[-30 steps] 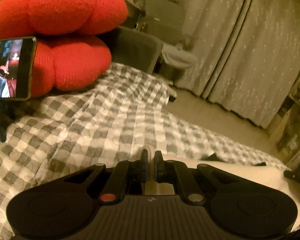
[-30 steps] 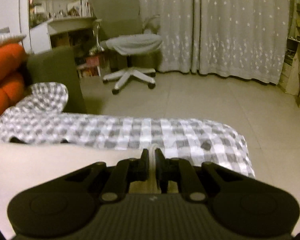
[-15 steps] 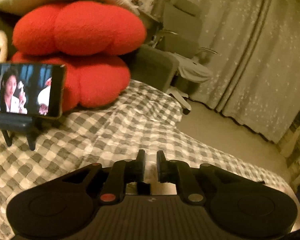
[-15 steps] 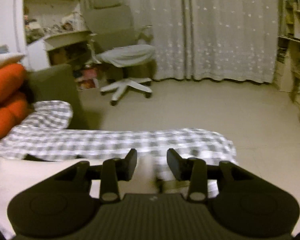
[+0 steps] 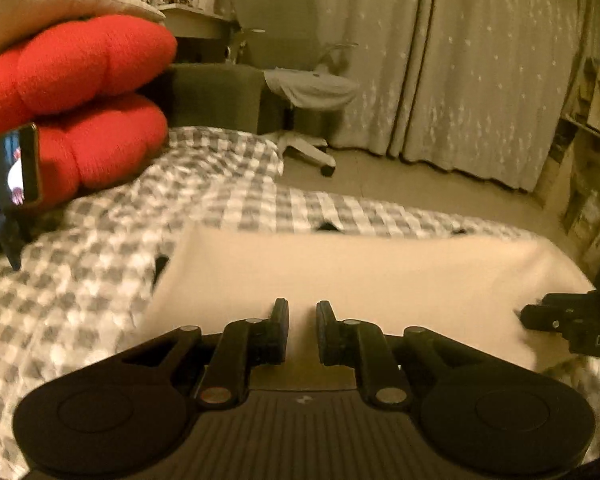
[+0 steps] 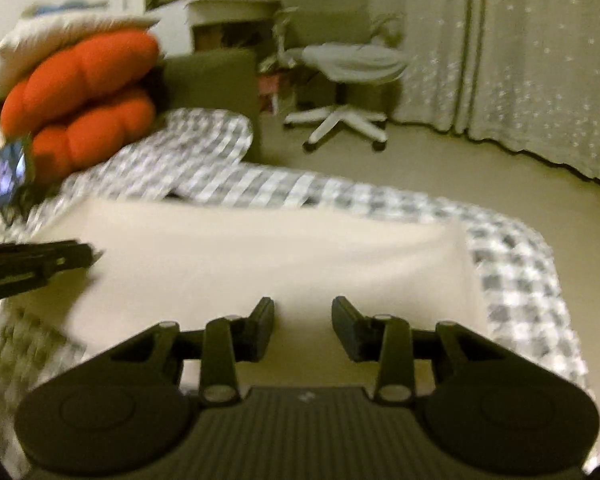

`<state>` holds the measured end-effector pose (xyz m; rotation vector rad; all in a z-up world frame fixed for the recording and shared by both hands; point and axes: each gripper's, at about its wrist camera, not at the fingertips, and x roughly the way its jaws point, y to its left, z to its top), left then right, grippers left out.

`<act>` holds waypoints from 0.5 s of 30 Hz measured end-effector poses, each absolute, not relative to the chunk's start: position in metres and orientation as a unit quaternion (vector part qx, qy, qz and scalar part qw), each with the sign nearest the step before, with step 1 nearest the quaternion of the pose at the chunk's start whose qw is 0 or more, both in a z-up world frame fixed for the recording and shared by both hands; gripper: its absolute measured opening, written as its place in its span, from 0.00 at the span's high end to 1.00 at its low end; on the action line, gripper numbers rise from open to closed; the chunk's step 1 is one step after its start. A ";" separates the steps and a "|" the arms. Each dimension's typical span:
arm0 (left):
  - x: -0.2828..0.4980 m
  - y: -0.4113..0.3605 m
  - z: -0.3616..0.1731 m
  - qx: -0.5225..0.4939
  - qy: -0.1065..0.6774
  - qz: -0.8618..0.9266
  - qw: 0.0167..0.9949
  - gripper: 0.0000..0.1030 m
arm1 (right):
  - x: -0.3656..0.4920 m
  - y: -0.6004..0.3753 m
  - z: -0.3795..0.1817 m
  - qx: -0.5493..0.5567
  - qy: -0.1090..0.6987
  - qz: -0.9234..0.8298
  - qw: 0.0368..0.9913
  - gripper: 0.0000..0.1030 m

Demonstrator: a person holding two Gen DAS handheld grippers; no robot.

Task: Fold clothes

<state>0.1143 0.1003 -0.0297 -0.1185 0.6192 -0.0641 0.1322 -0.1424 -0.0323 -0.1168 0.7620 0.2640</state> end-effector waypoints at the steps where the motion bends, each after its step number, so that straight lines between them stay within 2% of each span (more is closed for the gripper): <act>1: 0.114 0.100 -0.032 -0.060 0.304 -0.032 0.950 0.87 | 0.131 -0.136 -0.035 -0.071 0.374 0.128 0.916 0.67; 15: 0.110 0.150 -0.034 -0.115 0.306 -0.009 0.945 0.86 | 0.134 -0.174 -0.027 -0.047 0.405 0.101 0.908 0.68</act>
